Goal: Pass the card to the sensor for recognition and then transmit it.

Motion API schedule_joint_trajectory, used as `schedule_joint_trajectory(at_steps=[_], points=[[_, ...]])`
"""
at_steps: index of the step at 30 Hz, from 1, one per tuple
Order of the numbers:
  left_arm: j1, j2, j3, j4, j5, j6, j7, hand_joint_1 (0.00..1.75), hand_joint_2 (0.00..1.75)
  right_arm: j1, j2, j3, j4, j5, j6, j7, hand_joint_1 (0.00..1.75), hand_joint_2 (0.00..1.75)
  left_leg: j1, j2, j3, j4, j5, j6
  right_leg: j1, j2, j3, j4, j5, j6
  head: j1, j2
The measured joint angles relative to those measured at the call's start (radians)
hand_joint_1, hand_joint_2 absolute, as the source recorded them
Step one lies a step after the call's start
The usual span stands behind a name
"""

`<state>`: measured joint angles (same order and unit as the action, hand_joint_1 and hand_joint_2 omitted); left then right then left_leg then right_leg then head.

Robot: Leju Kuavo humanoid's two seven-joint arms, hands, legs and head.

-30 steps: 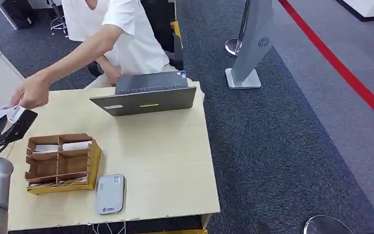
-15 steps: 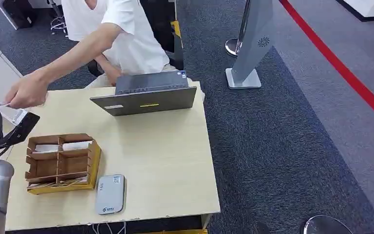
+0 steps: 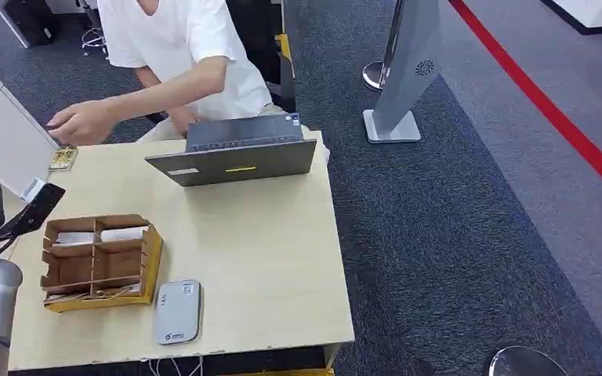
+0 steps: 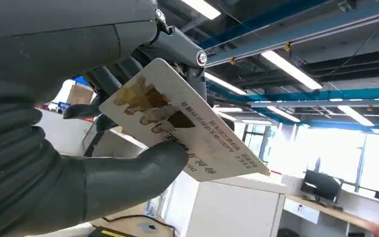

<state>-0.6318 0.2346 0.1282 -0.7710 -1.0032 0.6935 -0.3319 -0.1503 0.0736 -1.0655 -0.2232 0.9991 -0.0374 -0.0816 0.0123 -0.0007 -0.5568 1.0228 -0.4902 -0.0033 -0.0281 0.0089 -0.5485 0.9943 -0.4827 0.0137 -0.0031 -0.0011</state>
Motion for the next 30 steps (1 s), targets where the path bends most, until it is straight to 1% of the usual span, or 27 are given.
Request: schedule_joint_trajectory(at_steps=[2, 5, 7, 12, 17, 21, 26, 30], points=[[0.0, 0.001, -0.014, 0.0, 0.01, -0.024, 0.009, 1.75, 1.75, 0.001, 0.0, 0.0, 0.0, -0.003, 0.0, 0.0, 0.0, 1.75, 0.0, 0.0, 0.0, 0.0, 0.0, 0.0, 0.0, 0.0, 0.0, 0.0, 0.0, 0.0, 0.0, 0.0], [0.014, 0.003, -0.054, -0.015, 0.016, -0.073, 0.043, 1.75, 1.75, 0.004, -0.001, 0.0, 0.0, -0.015, 0.0, -0.003, 0.0, 1.75, 0.0, 0.0, 0.0, 0.0, 0.0, 0.0, 0.0, 0.0, 0.0, 0.0, 0.0, 0.0, 0.0, 0.0], [0.053, 0.004, -0.094, -0.07, 0.024, -0.09, 0.075, 1.75, 1.75, 0.011, -0.001, 0.0, 0.0, -0.025, 0.0, -0.009, 0.0, 1.75, 0.0, 0.0, 0.0, 0.0, 0.0, 0.0, 0.0, 0.0, 0.0, 0.0, 0.0, 0.0, 0.0, 0.0], [0.178, 0.005, -0.177, -0.239, 0.02, -0.103, 0.122, 1.75, 1.75, 0.031, -0.002, -0.001, 0.0, -0.036, 0.001, -0.021, 0.0, 1.75, 0.0, 0.0, 0.0, 0.0, -0.001, 0.0, 0.0, 0.0, 0.0, 0.0, 0.0, 0.0, 0.0, 0.0], [0.261, 0.006, -0.217, -0.355, 0.02, -0.11, 0.126, 1.75, 1.75, 0.039, -0.002, -0.006, 0.0, -0.046, 0.002, -0.027, 0.0, 1.75, 0.0, 0.0, 0.0, 0.0, -0.001, 0.0, 0.0, 0.0, -0.001, 0.0, 0.0, 0.0, 0.0, 0.0], [0.332, 0.003, -0.256, -0.449, -0.004, -0.109, 0.135, 1.75, 1.75, 0.045, -0.002, -0.01, 0.0, -0.051, 0.002, -0.035, 0.0, 1.75, 0.0, 0.0, 0.0, 0.0, -0.001, 0.0, 0.0, 0.0, -0.001, 0.0, 0.0, 0.0, 0.0, 0.0], [0.373, 0.003, -0.282, -0.508, -0.011, -0.109, 0.139, 1.75, 1.75, 0.047, -0.002, -0.016, 0.0, -0.054, 0.003, -0.035, 0.0, 1.75, 0.0, 0.0, 0.0, 0.0, -0.001, 0.0, 0.0, 0.0, 0.0, 0.0, 0.0, 0.0, 0.0, 0.0], [0.397, -0.003, -0.298, -0.533, -0.017, -0.112, 0.14, 1.75, 1.75, 0.047, -0.002, -0.02, 0.0, -0.054, 0.003, -0.035, 0.0, 1.75, 0.0, 0.0, 0.0, 0.0, -0.001, 0.0, 0.0, 0.0, 0.0, 0.0, 0.0, 0.0, 0.0, 0.0]])
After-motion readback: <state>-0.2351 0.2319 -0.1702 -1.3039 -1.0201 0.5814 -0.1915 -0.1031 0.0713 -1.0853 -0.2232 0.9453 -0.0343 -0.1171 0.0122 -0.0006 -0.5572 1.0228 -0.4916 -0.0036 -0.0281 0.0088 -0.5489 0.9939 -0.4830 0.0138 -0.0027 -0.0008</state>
